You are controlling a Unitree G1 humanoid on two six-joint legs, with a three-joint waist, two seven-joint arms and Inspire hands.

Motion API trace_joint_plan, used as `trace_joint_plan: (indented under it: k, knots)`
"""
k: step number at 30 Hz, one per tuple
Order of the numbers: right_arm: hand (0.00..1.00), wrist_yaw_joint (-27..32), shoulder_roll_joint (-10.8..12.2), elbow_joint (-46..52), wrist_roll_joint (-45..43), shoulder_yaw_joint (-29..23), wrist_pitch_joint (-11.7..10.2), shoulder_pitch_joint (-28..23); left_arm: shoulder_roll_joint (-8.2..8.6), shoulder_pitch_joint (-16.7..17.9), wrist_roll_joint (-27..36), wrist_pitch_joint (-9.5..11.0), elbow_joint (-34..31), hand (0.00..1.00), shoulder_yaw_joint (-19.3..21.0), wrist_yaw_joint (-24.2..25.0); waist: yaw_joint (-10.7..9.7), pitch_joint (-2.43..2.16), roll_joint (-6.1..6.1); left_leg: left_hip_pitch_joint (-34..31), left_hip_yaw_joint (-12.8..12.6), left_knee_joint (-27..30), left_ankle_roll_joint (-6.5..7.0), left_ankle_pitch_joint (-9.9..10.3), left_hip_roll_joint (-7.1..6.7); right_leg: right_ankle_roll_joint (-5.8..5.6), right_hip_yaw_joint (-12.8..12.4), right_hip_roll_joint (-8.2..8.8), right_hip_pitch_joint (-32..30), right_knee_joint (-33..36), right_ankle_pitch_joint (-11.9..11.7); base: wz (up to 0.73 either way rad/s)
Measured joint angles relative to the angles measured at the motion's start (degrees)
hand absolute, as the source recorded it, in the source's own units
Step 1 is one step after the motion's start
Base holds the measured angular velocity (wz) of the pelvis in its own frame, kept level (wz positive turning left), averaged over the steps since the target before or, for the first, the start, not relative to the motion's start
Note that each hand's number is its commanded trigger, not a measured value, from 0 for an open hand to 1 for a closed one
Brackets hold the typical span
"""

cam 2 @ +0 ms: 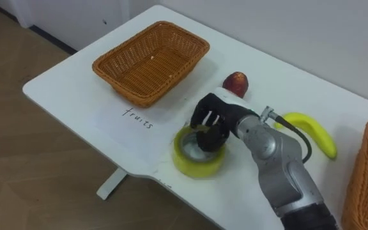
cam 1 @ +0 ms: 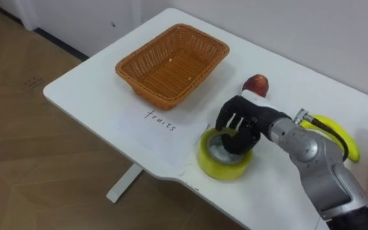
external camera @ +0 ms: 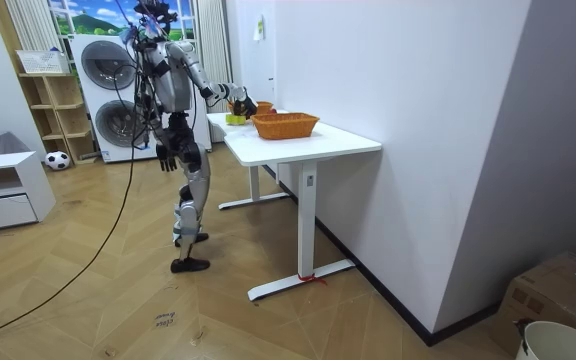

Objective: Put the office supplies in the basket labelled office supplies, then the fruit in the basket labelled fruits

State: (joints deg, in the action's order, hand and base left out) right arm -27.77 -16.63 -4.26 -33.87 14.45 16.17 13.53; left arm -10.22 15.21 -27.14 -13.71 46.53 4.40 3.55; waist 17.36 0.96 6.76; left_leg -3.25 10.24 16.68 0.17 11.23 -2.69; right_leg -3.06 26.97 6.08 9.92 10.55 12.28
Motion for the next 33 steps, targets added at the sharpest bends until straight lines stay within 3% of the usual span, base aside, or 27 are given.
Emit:
trace_joint_plan:
  k: [22,27,33]
  knots:
    - [1.00,-3.12,-0.47,-0.82,-0.23,0.03,0.90,0.05,-1.28,-0.28,0.38,-0.04,0.03,0.00,-0.02,0.35,0.03,-0.15,1.13,0.01,0.11,0.03,-0.03,-0.02,-0.01,0.00,-0.39,-0.07,0.05,0.04,0.00,0.00]
    - [1.00,-2.81,-0.47,-0.84,-0.24,0.23,0.93,0.04,-1.44,-0.75,0.64,-0.04,0.03,0.00,-0.03,-0.73,0.04,-0.10,1.86,0.01,0.09,0.04,-0.03,-0.02,-0.02,0.00,-2.01,-0.15,0.01,0.05,0.00,0.00]
    - [1.00,-2.34,-0.46,-0.90,-0.23,0.23,0.90,-0.05,-1.45,-1.57,0.61,-0.04,0.03,0.00,-0.03,-0.69,0.05,-0.05,1.77,-0.01,-0.06,0.07,-0.03,-0.02,-0.02,0.00,-3.26,-0.20,-0.17,0.03,0.00,-0.01]
